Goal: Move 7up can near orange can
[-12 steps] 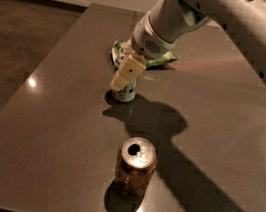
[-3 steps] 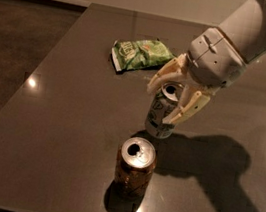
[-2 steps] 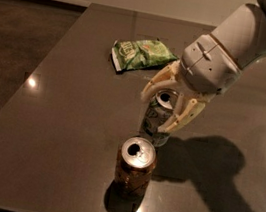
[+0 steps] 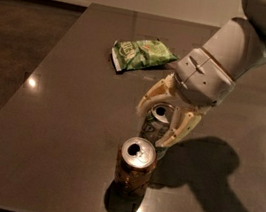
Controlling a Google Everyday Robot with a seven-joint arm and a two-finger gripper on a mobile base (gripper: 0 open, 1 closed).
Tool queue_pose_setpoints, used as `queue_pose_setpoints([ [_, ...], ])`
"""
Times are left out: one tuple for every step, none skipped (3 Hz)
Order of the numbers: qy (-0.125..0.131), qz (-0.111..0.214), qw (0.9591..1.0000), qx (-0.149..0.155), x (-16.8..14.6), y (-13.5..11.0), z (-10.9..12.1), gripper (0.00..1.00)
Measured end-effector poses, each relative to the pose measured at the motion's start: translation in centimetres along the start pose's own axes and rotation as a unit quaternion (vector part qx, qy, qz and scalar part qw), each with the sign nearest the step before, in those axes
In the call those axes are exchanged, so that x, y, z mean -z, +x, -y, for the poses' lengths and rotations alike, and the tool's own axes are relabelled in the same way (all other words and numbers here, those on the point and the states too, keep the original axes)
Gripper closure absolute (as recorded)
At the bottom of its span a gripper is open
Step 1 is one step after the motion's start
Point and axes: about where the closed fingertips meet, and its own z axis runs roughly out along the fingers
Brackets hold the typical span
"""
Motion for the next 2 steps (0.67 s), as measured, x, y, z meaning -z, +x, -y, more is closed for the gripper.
queue_pose_setpoints([
  [-0.007, -0.006, 0.9999, 0.014, -0.01, 0.13, -0.48, 0.51],
  [-0.011, -0.009, 0.9993, 0.033, -0.18, -0.13, -0.62, 0.2],
])
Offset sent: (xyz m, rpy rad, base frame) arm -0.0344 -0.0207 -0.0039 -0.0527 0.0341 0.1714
